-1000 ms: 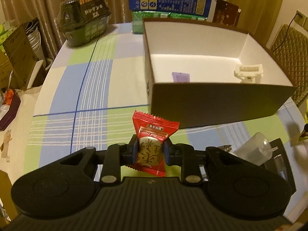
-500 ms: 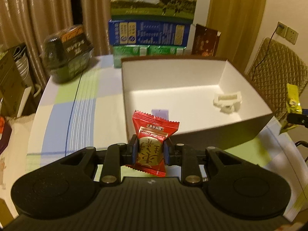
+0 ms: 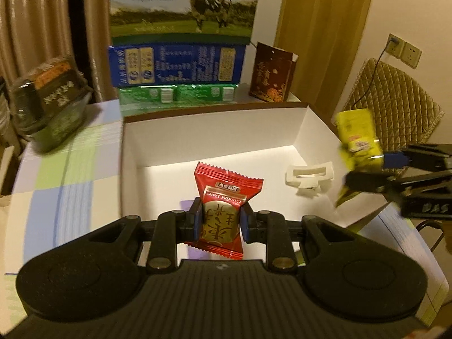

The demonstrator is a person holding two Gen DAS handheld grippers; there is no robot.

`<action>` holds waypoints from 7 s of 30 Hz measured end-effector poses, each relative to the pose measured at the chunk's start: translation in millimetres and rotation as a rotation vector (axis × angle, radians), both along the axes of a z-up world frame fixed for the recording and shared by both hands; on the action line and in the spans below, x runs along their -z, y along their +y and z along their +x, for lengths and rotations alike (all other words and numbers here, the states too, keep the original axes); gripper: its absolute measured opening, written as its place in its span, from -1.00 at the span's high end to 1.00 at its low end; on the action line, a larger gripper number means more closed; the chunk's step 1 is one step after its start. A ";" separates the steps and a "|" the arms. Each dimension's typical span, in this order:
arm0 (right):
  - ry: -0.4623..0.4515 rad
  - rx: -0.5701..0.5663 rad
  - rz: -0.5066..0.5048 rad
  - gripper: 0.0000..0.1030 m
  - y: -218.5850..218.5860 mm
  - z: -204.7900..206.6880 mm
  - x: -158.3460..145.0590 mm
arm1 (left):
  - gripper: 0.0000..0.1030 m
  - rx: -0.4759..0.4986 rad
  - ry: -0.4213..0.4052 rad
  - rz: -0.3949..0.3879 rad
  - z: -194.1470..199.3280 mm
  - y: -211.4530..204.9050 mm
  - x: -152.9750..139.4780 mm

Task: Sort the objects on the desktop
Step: 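Carry both packets into the brown box and open both tools, then move both tools back over the items beside the box, then grasp the blue toothbrush pack with the left tool while the right grasps the clear cup, then carry the blue pack and clear cup into the box and open both tools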

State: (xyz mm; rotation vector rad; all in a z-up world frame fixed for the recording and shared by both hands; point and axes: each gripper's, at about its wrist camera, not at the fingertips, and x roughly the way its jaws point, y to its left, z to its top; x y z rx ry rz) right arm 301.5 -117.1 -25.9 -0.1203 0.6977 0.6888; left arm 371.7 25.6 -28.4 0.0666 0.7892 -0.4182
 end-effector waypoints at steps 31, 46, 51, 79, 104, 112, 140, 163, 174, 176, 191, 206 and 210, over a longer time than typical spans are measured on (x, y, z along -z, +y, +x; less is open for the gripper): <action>0.360 0.017 -0.268 0.00 22.3 73.0 65.5 | 0.46 0.037 0.334 0.106 62.1 -42.6 83.1; 0.302 0.026 -0.261 -0.70 25.5 63.1 54.5 | -0.32 0.023 0.261 0.129 57.1 -33.4 63.9; 0.284 0.031 -0.240 -0.86 20.5 56.4 47.3 | -0.43 0.016 0.245 0.134 50.4 -30.2 57.9; 0.158 0.150 -0.069 -0.96 -27.6 2.6 -5.6 | -0.55 -0.055 0.139 0.096 -5.4 -17.7 -1.5; 0.170 0.117 -0.062 -0.96 -62.7 -119.5 3.5 | -0.56 -0.159 0.125 0.122 -151.4 27.9 -9.6; 0.216 0.108 -0.088 -0.96 -69.6 -146.1 18.4 | -0.56 -0.165 0.178 0.123 -183.0 26.5 4.4; 0.341 0.224 -0.115 -0.96 -78.9 -147.7 61.7 | -0.54 -0.130 0.287 0.174 -177.3 17.9 76.0; 0.348 0.232 -0.086 -0.96 -50.6 -134.5 67.2 | -0.11 -0.071 0.297 0.218 -144.2 29.9 112.5; 0.195 0.079 -0.065 -0.74 3.1 -133.3 61.8 | -0.11 -0.194 0.305 0.206 -135.9 87.1 111.8; 0.186 0.046 -0.069 -0.58 13.7 -131.9 65.1 | -0.11 -0.215 0.304 0.206 -133.3 95.6 111.3; 0.118 0.040 -0.131 0.45 53.5 -121.9 86.3 | -0.13 -0.211 0.292 0.201 -122.9 129.7 118.1; 0.057 0.131 -0.060 0.45 32.2 -131.6 48.7 | -0.03 -0.168 0.270 0.200 -123.4 136.5 120.1; 0.044 0.140 -0.043 0.45 23.3 -130.1 39.1 | -0.03 -0.178 0.256 0.186 -128.5 136.3 111.8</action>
